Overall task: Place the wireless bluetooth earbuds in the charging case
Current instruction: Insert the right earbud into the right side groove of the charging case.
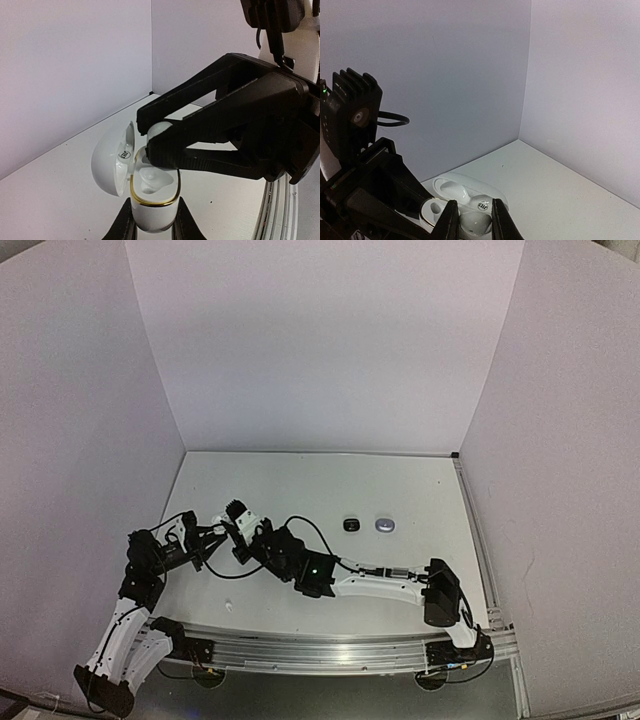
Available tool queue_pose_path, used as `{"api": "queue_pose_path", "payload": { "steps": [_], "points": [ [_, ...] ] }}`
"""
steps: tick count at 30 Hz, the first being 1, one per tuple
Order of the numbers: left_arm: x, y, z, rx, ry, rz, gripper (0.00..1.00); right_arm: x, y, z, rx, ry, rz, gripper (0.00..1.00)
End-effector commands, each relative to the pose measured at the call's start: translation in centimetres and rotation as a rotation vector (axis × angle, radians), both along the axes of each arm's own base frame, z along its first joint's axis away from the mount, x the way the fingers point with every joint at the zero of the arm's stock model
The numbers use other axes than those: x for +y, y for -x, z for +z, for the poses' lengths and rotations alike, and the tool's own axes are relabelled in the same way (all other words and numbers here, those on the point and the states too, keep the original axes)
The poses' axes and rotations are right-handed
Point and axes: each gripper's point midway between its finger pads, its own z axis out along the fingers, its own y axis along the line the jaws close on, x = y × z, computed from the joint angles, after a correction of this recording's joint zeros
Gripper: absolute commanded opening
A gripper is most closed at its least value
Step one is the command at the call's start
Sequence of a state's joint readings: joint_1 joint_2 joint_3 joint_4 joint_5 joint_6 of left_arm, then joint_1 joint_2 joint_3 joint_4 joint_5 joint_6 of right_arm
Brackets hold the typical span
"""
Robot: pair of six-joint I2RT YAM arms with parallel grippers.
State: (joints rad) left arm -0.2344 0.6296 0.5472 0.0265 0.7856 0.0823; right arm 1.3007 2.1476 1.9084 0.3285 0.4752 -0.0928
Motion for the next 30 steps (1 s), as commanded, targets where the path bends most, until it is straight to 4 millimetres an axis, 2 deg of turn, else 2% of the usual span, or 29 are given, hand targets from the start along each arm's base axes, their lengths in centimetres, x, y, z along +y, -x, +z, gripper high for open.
{"api": "queue_pose_path", "payload": {
  "steps": [1,11,18,25,30],
  "points": [
    [-0.5,1.0,1.9,-0.078,0.005,-0.061,0.0,0.7,0.2,-0.3,0.036,0.014,-0.009,0.21],
    [-0.7,1.1,1.9,-0.062,0.011,-0.075,0.0,1.0,0.0,-0.2,0.053,0.03,-0.019,0.22],
    [-0.6,0.7,1.6,-0.013,0.034,-0.06,0.0,0.8,0.3,0.7,0.068,0.017,-0.005,0.29],
    [-0.7,0.5,1.3,0.018,0.041,-0.065,0.0,0.7,0.5,1.6,0.073,-0.003,0.01,0.3],
    [-0.8,0.7,1.1,0.03,0.047,-0.075,0.0,0.6,0.5,2.4,0.064,-0.015,0.008,0.35]
  ]
}}
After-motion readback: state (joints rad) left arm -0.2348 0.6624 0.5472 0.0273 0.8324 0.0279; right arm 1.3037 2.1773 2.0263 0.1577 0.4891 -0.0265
